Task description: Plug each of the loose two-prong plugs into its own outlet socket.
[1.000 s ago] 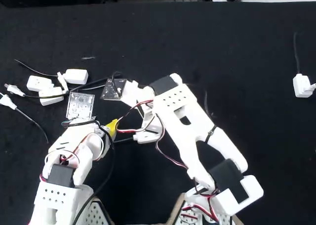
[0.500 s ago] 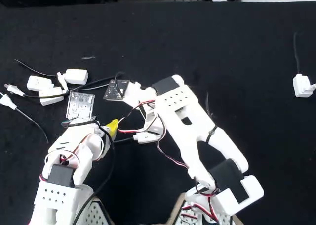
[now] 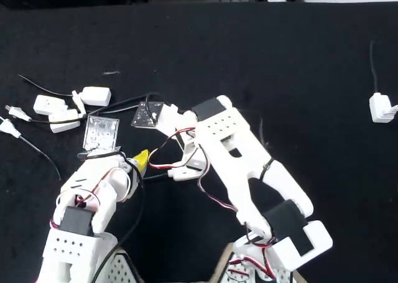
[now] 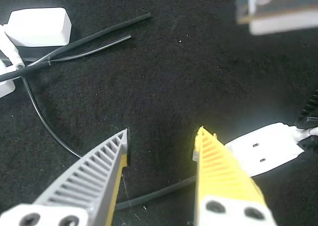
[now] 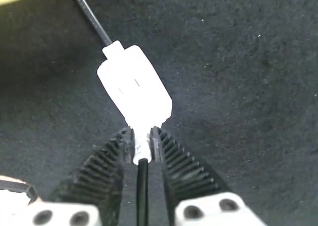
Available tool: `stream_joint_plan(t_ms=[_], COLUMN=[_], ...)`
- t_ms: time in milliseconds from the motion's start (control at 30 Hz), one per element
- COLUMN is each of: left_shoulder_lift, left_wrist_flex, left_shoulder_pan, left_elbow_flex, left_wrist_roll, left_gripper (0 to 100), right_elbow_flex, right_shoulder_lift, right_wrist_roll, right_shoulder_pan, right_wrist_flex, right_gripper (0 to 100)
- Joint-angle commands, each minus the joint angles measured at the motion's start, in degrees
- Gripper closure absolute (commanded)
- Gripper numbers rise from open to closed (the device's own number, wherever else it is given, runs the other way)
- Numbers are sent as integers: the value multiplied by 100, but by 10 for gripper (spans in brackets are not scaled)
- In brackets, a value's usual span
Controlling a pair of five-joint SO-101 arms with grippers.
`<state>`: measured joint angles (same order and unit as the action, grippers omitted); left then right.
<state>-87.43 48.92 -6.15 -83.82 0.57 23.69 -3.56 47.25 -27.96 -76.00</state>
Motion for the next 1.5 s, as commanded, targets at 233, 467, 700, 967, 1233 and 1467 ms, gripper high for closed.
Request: stream_joint_plan(t_ms=[233, 467, 700, 967, 1233, 1467], left_shoulder_lift=[-18, -18, -18, -18, -18, -18], left_wrist_flex=[18, 18, 18, 18, 18, 18], left_shoulder_pan=[-22, -22, -22, -13, -13, -13], left_elbow_flex=[145, 145, 145, 145, 145, 145], left_wrist_roll=[-62, -62, -62, -62, -62, -62], left_gripper=[777, 777, 777, 777, 777, 777], right_elbow_flex=[-48, -13, -40, -57, -48, -22], right_shoulder_lift=[-224, -224, 92, 426, -31, -84], right_wrist_roll=[-26, -26, -26, -53, -211, -466], right_shoulder_pan=[62, 62, 62, 53, 53, -158], right_wrist_flex=[299, 299, 422, 607, 571, 571], right_gripper=[988, 988, 988, 988, 983, 821])
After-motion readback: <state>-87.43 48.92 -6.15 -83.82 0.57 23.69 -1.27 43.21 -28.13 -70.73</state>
